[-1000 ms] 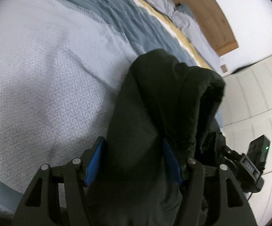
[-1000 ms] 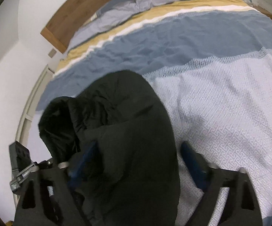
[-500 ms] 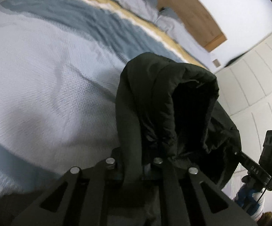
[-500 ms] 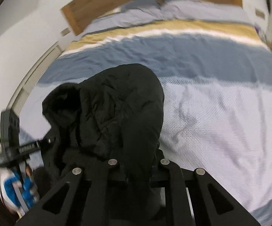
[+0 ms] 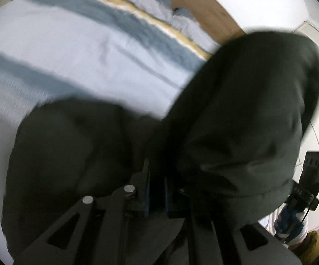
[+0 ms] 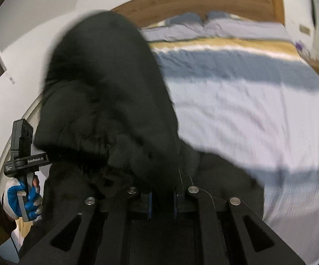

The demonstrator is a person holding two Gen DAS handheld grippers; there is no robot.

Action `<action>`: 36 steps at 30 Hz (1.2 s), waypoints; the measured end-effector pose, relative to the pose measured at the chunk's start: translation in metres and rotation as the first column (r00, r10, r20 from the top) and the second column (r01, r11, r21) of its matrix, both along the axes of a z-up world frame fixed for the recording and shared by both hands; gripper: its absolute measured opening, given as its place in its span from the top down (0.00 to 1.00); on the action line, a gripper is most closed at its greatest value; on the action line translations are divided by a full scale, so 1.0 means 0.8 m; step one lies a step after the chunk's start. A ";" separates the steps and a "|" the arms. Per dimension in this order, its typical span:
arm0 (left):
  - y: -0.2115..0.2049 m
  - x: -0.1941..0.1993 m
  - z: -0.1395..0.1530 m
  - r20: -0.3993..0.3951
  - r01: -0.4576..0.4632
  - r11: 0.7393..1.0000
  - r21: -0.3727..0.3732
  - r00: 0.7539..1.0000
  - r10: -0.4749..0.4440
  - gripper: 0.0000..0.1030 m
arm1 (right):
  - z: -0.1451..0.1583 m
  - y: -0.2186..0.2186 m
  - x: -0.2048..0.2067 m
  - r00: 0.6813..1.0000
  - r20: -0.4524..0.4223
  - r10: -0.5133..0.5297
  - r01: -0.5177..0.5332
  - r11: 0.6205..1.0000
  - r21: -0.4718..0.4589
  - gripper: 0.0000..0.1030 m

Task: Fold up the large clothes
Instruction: 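Carry the held hem over the coat body toward the hood with both grippers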

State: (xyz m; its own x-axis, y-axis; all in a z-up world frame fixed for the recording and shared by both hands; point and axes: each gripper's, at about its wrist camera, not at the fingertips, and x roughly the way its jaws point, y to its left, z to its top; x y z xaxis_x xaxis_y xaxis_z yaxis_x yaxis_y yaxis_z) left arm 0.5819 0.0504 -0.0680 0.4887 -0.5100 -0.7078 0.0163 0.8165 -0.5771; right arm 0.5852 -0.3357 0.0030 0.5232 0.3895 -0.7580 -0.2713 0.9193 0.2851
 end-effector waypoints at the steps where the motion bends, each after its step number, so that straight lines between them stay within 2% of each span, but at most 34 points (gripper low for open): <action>1: 0.003 -0.012 -0.008 -0.013 -0.007 1.000 0.006 1.000 0.007 0.92 | -0.014 -0.004 -0.010 1.000 -0.022 -0.016 0.016 1.000 0.008 0.87; 8: 0.012 -0.059 -0.034 -0.053 -0.030 0.999 0.039 0.998 0.032 0.92 | -0.084 -0.028 -0.065 0.986 -0.112 -0.127 0.130 0.991 0.027 0.84; 9: 0.013 -0.064 -0.033 -0.056 -0.032 0.999 0.041 0.998 0.034 0.92 | -0.088 -0.030 -0.070 0.983 -0.121 -0.136 0.141 0.989 0.033 0.81; 13: 0.017 -0.084 -0.015 -0.063 -0.027 0.996 0.079 0.998 0.032 0.92 | -0.090 -0.035 -0.088 0.978 -0.145 -0.151 0.155 0.988 0.019 0.81; 14: 0.016 -0.089 -0.009 -0.062 -0.024 0.996 0.089 0.998 0.029 0.92 | -0.086 -0.037 -0.094 0.977 -0.151 -0.151 0.155 0.988 0.017 0.79; 17: 0.025 -0.101 0.004 -0.075 -0.023 0.993 0.116 0.997 0.032 0.92 | -0.066 -0.037 -0.108 0.976 -0.148 -0.158 0.158 0.987 -0.010 0.64; 21: 0.044 -0.129 0.035 -0.096 -0.027 0.991 0.129 0.995 0.039 0.91 | -0.048 -0.051 -0.118 0.973 -0.152 -0.174 0.171 0.985 -0.031 0.58; 25: 0.055 -0.140 0.084 -0.060 -0.024 0.989 0.149 0.998 0.033 0.89 | -0.008 -0.063 -0.118 0.975 -0.128 -0.179 0.175 0.984 -0.044 0.53; 26: 0.053 -0.131 0.095 -0.050 -0.024 0.988 0.151 0.998 0.032 0.87 | 0.007 -0.064 -0.112 0.977 -0.115 -0.180 0.176 0.984 -0.039 0.49; 28: 0.049 -0.114 0.121 -0.020 -0.037 0.989 0.140 0.999 0.040 0.67 | 0.027 -0.064 -0.107 0.979 -0.099 -0.180 0.179 0.984 -0.025 0.46; 30: 0.041 -0.099 0.141 0.011 -0.050 0.991 0.122 0.999 0.049 0.57 | 0.044 -0.055 -0.091 0.981 -0.087 -0.172 0.172 0.985 -0.009 0.45; 34: 0.009 -0.059 0.178 0.055 -0.038 0.994 0.103 0.998 0.032 0.54 | 0.073 -0.024 -0.059 0.989 -0.071 -0.129 0.132 0.991 0.027 0.41; 36: -0.011 -0.041 0.190 0.067 -0.015 0.995 0.100 0.998 0.008 0.53 | 0.081 -0.007 -0.044 0.992 -0.066 -0.105 0.107 0.994 0.031 0.34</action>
State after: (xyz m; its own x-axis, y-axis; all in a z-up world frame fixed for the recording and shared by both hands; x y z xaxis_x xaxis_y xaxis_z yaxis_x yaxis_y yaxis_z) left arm 0.5492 0.0415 0.0844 0.5415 -0.4323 -0.7210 0.0421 0.8705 -0.4903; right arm 0.5502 -0.3413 0.0677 0.5135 0.3607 -0.7786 -0.1533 0.9313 0.3303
